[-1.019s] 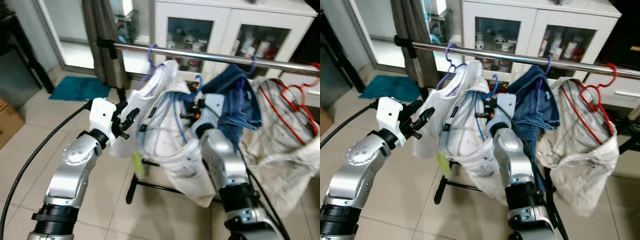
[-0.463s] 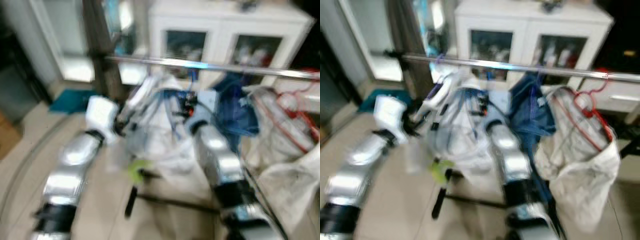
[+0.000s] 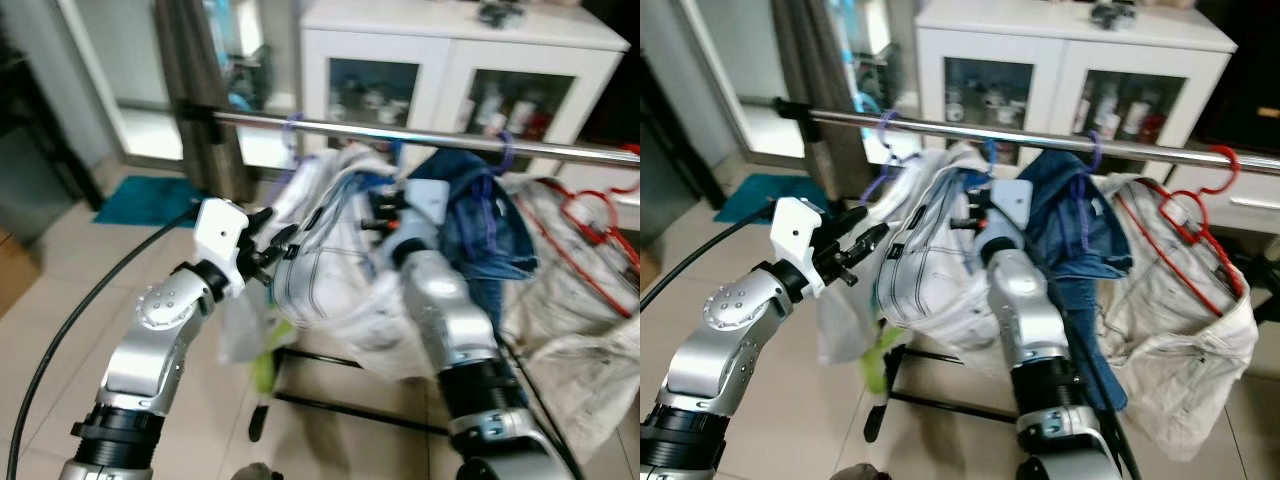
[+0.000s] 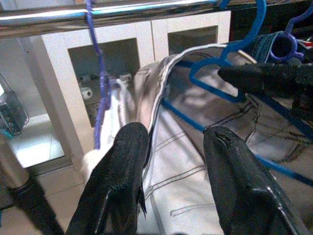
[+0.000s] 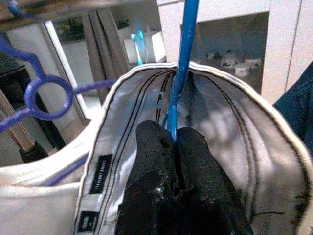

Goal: Hang hanger

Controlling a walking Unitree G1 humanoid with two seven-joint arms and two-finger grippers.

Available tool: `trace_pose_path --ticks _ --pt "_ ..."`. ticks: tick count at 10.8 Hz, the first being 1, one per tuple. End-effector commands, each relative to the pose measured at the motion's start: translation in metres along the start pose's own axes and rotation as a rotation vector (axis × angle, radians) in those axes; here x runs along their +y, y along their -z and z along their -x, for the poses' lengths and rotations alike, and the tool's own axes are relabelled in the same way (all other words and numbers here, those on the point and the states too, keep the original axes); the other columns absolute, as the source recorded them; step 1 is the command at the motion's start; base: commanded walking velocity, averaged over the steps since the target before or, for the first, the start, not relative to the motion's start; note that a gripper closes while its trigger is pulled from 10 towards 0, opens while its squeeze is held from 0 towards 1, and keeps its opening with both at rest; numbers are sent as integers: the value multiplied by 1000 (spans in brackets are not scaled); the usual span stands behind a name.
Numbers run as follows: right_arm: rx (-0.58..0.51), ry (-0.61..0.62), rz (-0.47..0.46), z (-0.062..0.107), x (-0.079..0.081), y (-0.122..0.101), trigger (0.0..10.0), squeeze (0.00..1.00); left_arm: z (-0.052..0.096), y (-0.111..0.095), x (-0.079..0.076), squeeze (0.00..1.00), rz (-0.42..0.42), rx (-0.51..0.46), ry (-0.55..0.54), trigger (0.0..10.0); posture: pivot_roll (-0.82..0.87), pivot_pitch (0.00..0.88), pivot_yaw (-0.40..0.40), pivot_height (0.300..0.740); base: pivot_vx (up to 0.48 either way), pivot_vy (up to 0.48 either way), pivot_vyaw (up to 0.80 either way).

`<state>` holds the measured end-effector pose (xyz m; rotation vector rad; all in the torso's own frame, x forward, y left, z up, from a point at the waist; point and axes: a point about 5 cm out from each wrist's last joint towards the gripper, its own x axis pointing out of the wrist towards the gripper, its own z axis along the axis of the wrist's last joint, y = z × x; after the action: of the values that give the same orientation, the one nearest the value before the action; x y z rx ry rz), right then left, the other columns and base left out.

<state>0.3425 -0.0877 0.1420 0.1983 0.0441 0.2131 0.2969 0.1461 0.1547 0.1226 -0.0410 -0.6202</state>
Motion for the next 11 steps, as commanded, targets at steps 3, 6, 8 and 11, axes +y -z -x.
trace_pose_path --ticks 3,6,8,11 --pt "-120 -51 23 -5 12 -25 10000 0 1 -3 -1 0 -10 -13 28 10000 5 0 -1 740 0 0 0" --pt "-127 -59 27 -9 14 -29 10000 0 2 -4 1 0 -12 -12 42 10000 6 2 0 740 0 0 0" --pt "-125 -58 40 -19 17 -36 10000 0 0 -8 2 0 -15 -20 63 10000 13 0 2 740 0 0 0" --pt "-88 -36 51 -31 16 -40 10000 0 -1 -8 -1 0 -15 -13 81 10000 13 16 -4 740 0 0 0"
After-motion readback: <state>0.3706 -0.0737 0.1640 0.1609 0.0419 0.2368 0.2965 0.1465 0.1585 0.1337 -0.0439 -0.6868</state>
